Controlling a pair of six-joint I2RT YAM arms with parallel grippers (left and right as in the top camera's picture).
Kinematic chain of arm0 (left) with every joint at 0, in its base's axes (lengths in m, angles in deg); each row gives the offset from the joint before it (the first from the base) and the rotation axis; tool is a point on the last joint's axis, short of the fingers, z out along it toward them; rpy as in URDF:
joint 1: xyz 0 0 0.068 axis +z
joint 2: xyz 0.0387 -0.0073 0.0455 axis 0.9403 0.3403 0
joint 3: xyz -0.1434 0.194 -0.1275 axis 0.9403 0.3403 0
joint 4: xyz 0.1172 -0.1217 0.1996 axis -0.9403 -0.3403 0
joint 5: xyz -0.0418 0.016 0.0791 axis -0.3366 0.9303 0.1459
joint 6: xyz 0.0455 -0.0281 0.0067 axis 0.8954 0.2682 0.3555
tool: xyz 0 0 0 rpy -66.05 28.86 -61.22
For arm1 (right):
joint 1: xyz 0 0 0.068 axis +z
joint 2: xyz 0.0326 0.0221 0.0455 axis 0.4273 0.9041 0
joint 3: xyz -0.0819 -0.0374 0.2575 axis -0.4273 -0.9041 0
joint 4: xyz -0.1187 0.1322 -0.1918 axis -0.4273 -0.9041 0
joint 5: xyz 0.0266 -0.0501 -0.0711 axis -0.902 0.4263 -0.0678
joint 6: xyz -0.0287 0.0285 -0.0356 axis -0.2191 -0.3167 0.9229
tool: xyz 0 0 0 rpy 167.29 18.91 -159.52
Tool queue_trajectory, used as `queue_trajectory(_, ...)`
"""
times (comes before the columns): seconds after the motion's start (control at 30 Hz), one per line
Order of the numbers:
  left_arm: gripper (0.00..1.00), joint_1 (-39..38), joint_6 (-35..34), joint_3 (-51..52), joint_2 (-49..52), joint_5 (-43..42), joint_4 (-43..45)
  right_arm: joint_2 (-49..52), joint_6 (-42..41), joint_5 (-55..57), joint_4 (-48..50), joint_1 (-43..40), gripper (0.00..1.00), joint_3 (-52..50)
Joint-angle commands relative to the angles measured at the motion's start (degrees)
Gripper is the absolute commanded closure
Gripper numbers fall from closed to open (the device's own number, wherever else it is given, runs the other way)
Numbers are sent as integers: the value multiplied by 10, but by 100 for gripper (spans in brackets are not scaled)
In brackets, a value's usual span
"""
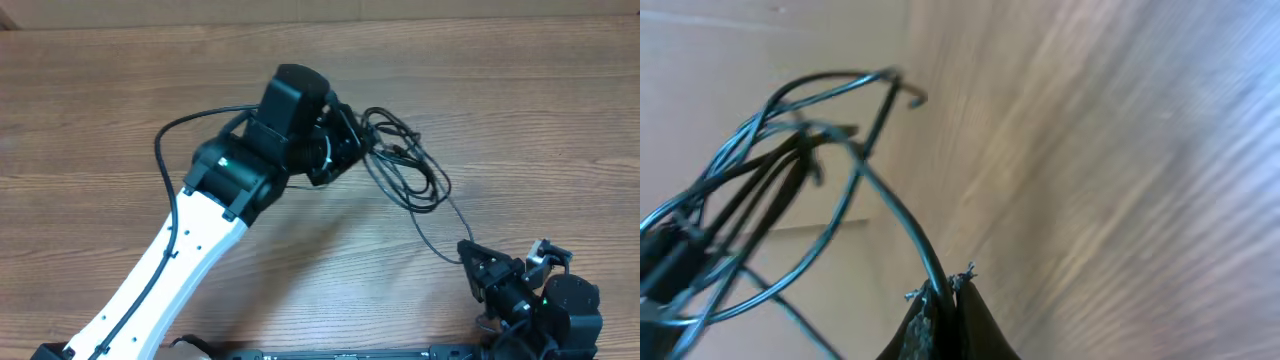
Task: Untangle cables
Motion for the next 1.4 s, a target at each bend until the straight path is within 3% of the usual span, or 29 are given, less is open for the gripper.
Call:
queue_trajectory(0.0,96,37,24,-16,-2,17,-7,1,45,56,-15,2,96,10)
queue_trajectory(0.37,96,93,42,-16,-2,17,-31,1,78,114,-49,2,96,10)
queue_trajectory(1.37,96,233,48,-16,-2,23,-82,1,80,110,-63,2,96,10)
